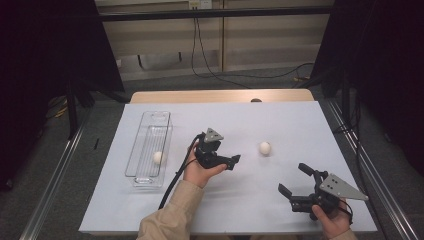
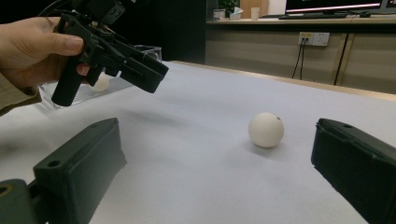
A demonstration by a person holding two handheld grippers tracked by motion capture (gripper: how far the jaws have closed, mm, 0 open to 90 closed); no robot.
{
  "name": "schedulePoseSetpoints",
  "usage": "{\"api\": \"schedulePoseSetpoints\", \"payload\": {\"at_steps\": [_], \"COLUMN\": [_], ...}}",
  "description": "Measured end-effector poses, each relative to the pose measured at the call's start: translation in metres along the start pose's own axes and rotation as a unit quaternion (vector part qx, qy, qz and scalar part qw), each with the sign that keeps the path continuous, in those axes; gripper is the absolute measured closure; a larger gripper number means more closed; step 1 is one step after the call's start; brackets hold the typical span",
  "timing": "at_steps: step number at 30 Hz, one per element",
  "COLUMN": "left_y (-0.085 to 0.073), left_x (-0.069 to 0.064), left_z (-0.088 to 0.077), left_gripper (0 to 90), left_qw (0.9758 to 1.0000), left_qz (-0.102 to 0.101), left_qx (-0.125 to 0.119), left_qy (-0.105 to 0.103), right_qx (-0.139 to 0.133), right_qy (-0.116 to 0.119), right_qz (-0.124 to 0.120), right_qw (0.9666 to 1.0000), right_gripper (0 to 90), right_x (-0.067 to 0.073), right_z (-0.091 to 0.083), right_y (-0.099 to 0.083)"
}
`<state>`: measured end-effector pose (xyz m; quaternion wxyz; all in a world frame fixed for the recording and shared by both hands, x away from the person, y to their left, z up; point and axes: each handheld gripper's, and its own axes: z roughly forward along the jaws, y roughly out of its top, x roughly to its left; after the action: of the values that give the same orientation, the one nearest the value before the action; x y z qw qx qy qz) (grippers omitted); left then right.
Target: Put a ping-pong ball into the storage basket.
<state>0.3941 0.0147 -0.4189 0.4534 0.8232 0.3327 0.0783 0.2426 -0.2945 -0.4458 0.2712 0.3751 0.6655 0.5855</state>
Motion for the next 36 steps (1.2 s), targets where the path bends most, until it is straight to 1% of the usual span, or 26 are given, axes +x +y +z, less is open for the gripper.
{"api": "schedulePoseSetpoints", "payload": {"at_steps": [2, 5, 7, 9, 12, 16, 17, 20, 27, 29, 31, 32, 36], "left_y": [0.000, 0.001, 0.002, 0.002, 0.003, 0.004, 0.004, 0.005, 0.006, 0.005, 0.005, 0.005, 0.006], "left_x": [0.000, -0.001, -0.002, -0.002, -0.002, -0.004, -0.004, -0.006, -0.007, -0.007, -0.007, -0.007, -0.008], "left_z": [0.001, 0.002, 0.004, 0.005, 0.007, 0.011, 0.012, 0.014, 0.019, 0.020, 0.021, 0.022, 0.024], "left_gripper": [8.8, 8.8, 8.8, 8.8, 8.8, 8.8, 8.8, 8.8, 8.8, 8.8, 8.8, 8.9, 8.9], "left_qw": [1.0000, 1.0000, 1.0000, 1.0000, 1.0000, 1.0000, 1.0000, 1.0000, 0.9999, 1.0000, 0.9999, 1.0000, 0.9999], "left_qz": [0.004, 0.002, 0.004, 0.000, 0.003, 0.001, 0.004, 0.002, 0.007, 0.003, 0.006, 0.003, 0.006], "left_qx": [0.003, 0.000, 0.001, 0.000, 0.003, 0.001, 0.004, 0.004, 0.005, 0.005, 0.007, 0.006, 0.009], "left_qy": [0.000, 0.000, 0.000, -0.002, -0.003, -0.003, -0.005, -0.007, -0.006, -0.007, -0.006, -0.006, -0.006], "right_qx": [0.000, -0.001, -0.001, -0.001, -0.001, -0.001, -0.001, -0.001, 0.000, -0.001, 0.000, 0.000, 0.000], "right_qy": [0.000, 0.000, 0.000, 0.000, 0.000, 0.000, 0.000, 0.000, 0.000, 0.000, 0.000, 0.000, 0.000], "right_qz": [0.000, 0.002, 0.002, 0.002, 0.002, 0.001, 0.002, 0.002, 0.002, 0.002, 0.002, 0.002, 0.003], "right_qw": [1.0000, 1.0000, 1.0000, 1.0000, 1.0000, 1.0000, 1.0000, 1.0000, 1.0000, 1.0000, 1.0000, 1.0000, 1.0000], "right_gripper": [1.4, 1.4, 1.4, 1.4, 1.4, 1.4, 1.4, 1.4, 1.4, 1.4, 1.4, 1.4, 1.4], "right_x": [0.000, 0.000, 0.000, 0.000, 0.000, 0.000, 0.000, 0.000, 0.000, 0.000, 0.000, 0.000, 0.000], "right_z": [0.000, 0.000, 0.000, 0.000, 0.000, 0.000, 0.000, 0.000, 0.000, 0.000, 0.000, 0.000, 0.000], "right_y": [0.000, 0.000, 0.000, 0.000, 0.000, 0.000, 0.000, 0.000, 0.000, 0.000, 0.000, 0.000, 0.000]}}
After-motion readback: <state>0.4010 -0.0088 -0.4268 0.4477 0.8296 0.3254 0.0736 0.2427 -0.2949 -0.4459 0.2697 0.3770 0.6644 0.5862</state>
